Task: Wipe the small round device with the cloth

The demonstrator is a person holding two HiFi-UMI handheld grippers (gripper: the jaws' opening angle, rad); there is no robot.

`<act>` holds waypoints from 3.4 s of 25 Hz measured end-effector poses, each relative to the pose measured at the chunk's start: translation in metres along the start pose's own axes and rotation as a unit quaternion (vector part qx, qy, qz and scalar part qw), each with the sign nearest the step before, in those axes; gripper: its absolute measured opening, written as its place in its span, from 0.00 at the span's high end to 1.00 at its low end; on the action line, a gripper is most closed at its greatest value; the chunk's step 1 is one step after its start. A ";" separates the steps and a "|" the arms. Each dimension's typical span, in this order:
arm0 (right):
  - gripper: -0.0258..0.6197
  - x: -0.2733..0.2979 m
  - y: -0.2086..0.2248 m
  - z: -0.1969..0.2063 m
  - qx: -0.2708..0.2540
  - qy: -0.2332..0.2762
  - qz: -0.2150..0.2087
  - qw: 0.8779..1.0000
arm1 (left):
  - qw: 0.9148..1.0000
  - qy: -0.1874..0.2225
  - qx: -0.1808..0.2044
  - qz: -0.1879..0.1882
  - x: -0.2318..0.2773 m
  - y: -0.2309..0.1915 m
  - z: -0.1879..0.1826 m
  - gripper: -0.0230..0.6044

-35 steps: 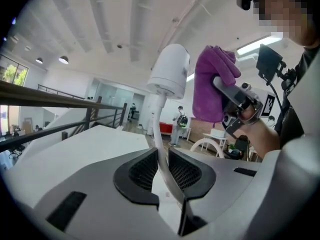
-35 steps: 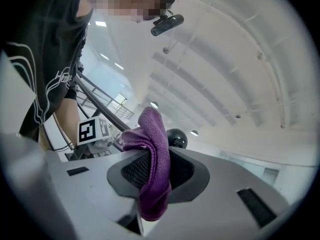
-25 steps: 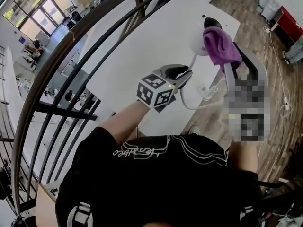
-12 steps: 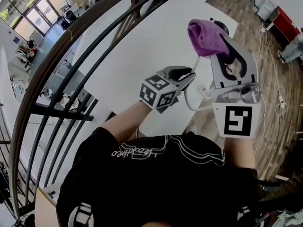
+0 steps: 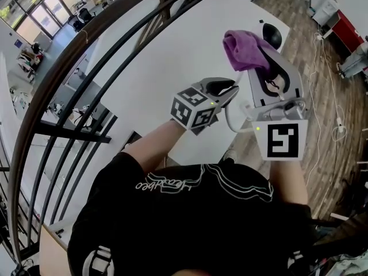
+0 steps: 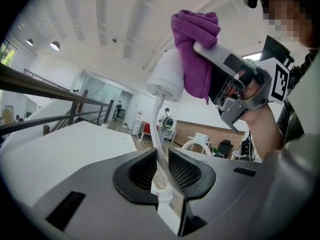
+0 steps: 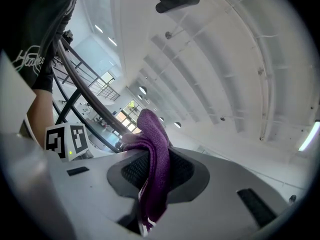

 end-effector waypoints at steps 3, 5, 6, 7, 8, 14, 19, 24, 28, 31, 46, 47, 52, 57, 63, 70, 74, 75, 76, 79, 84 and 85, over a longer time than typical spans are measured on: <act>0.86 0.002 -0.010 0.006 0.005 -0.012 -0.016 1.000 | 1.000 0.002 -0.003 -0.001 -0.002 -0.001 0.001 0.86; 0.86 0.003 -0.016 0.012 0.013 -0.018 -0.028 0.999 | 1.000 0.003 -0.004 -0.003 -0.002 -0.001 0.001 0.86; 0.86 0.003 -0.018 0.016 0.018 -0.020 -0.034 0.999 | 1.000 0.003 -0.006 -0.004 -0.001 -0.001 0.002 0.86; 0.86 0.003 -0.021 0.019 0.024 -0.022 -0.040 0.999 | 1.000 0.004 -0.008 -0.004 -0.001 -0.001 0.003 0.86; 0.86 0.003 -0.023 0.022 0.030 -0.024 -0.045 0.998 | 1.000 0.005 -0.011 -0.004 0.000 -0.001 0.004 0.86; 0.86 0.001 -0.032 0.036 0.051 -0.038 -0.072 0.995 | 1.000 0.017 -0.022 0.000 0.002 -0.001 0.003 0.86; 0.86 -0.005 -0.042 0.045 0.096 -0.044 -0.097 0.990 | 0.999 0.024 -0.022 0.009 -0.001 -0.005 0.006 0.85; 0.86 -0.022 -0.052 0.047 0.156 -0.044 -0.107 0.981 | 0.998 0.047 -0.044 0.017 -0.018 -0.008 0.011 0.72; 0.86 -0.049 -0.047 0.045 0.218 -0.019 -0.128 0.967 | 0.998 0.063 -0.020 -0.010 -0.054 0.007 0.005 0.72; 0.86 -0.073 -0.041 0.041 0.274 0.007 -0.159 0.949 | 0.996 0.083 -0.006 -0.028 -0.091 0.037 -0.004 0.72; 0.86 -0.340 -0.032 0.068 0.394 0.110 -0.225 0.884 | 0.989 0.102 0.065 -0.086 -0.104 0.358 0.062 0.95; 0.86 -0.358 -0.035 0.070 0.396 0.111 -0.231 0.882 | 0.989 0.104 0.064 -0.088 -0.100 0.377 0.074 0.95; 0.86 -0.429 -0.052 0.076 0.406 0.113 -0.262 0.868 | 0.988 0.102 0.050 -0.106 -0.087 0.450 0.123 0.95; 0.86 -0.463 -0.056 0.078 0.424 0.119 -0.278 0.854 | 0.985 0.101 0.044 -0.133 -0.086 0.486 0.141 0.95; 0.86 -0.475 -0.057 0.073 0.427 0.122 -0.289 0.848 | 0.982 0.109 0.045 -0.149 -0.087 0.500 0.142 0.95; 0.86 -0.482 -0.055 0.072 0.429 0.122 -0.290 0.847 | 0.982 0.102 0.048 -0.149 -0.087 0.509 0.142 0.95; 0.86 -0.479 -0.053 0.064 0.429 0.122 -0.290 0.847 | 0.982 0.105 0.047 -0.149 -0.092 0.509 0.135 0.95; 0.86 -0.480 -0.053 0.064 0.428 0.122 -0.289 0.847 | 0.982 0.105 0.047 -0.148 -0.092 0.511 0.136 0.95; 0.86 -0.482 -0.053 0.063 0.428 0.124 -0.288 0.848 | 0.982 0.105 0.048 -0.148 -0.092 0.512 0.137 0.95; 0.86 -0.487 -0.053 0.063 0.426 0.128 -0.288 0.848 | 0.982 0.105 0.051 -0.148 -0.091 0.518 0.140 0.95; 0.86 -0.489 -0.050 0.060 0.425 0.133 -0.288 0.848 | 0.981 0.107 0.052 -0.151 -0.092 0.522 0.136 0.95; 0.86 -0.488 -0.049 0.058 0.425 0.132 -0.288 0.848 | 0.982 0.107 0.051 -0.151 -0.093 0.523 0.134 0.95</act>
Point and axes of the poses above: the fingertips, and each gripper's own axes: x forward along the fingers, y to its right, z out of its underside, the point moved 8 cm from there along -x, backward along the fingers, and after that the axes turned 7 degrees about -x, right-handed, at the moved point
